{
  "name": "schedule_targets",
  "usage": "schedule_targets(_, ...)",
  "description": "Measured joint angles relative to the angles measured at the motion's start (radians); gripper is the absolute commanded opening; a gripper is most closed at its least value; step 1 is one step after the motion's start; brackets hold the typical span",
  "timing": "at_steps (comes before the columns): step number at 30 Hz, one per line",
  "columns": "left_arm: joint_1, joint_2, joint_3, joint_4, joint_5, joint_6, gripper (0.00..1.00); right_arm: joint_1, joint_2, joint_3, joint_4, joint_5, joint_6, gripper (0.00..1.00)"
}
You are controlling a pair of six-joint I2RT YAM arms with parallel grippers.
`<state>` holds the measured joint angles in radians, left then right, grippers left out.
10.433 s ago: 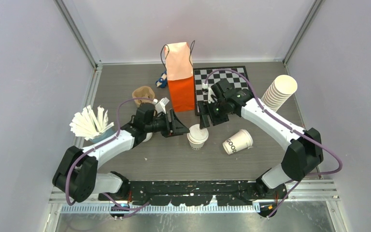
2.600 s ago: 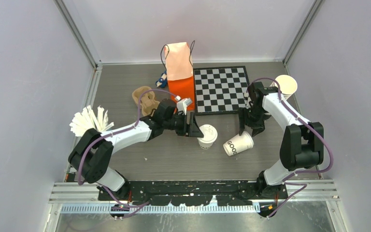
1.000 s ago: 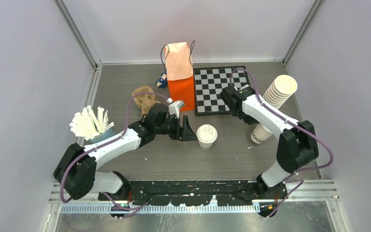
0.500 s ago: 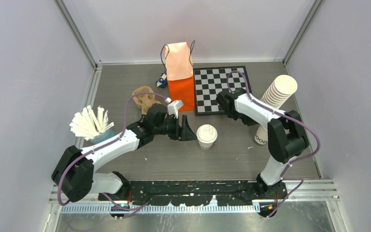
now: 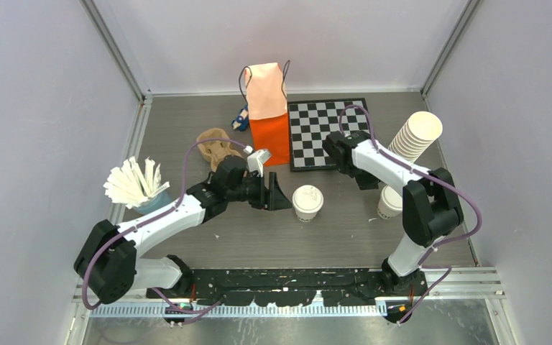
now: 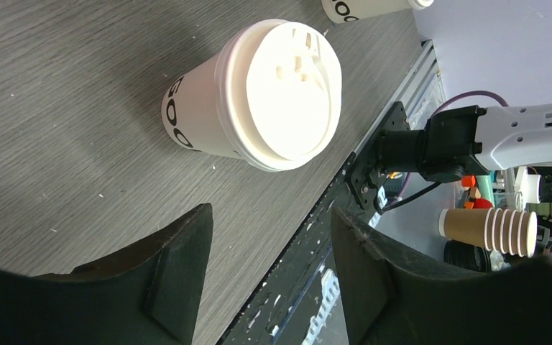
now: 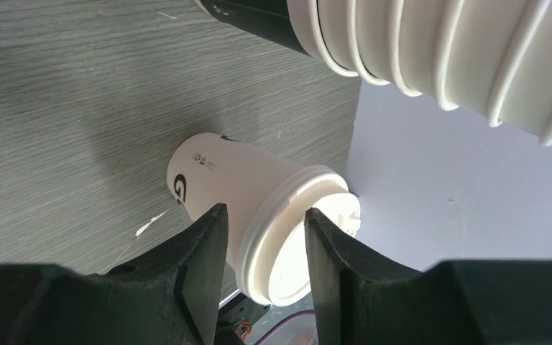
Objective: Pack the takeout coffee
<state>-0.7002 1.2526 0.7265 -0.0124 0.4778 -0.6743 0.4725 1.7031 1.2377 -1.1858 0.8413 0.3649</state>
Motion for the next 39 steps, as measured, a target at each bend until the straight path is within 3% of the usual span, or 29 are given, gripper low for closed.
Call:
schedule_targets(9, 0.0, 0.028, -0.01, 0.024, 0.002, -0.029, 0.61, 0.0, -0.149, 0.094, -0.022, -0.16, -0.001, 0.65)
schedule_targets(14, 0.0, 0.068, -0.01, 0.066, 0.004, -0.052, 0.61, 0.0, -0.292, 0.111, 0.02, -0.38, -0.019, 0.75)
schedule_targets(19, 0.0, 0.148, -0.01, 0.134, 0.025, -0.086, 0.59, 0.0, -0.456, 0.029, 0.197, -0.683, 0.013, 0.72)
schedule_targets(24, 0.0, 0.196, -0.01, 0.168, 0.031, -0.108, 0.58, 0.001, -0.477, -0.068, 0.347, -0.894, 0.084, 0.68)
schedule_targets(31, -0.001, 0.237, 0.005, 0.193, 0.032, -0.12, 0.55, 0.003, -0.435, -0.099, 0.404, -0.972, 0.11, 0.67)
schedule_targets(39, -0.028, 0.325, 0.06, 0.263, 0.035, -0.145, 0.53, 0.003, -0.45, -0.099, 0.391, -0.961, 0.106, 0.67)
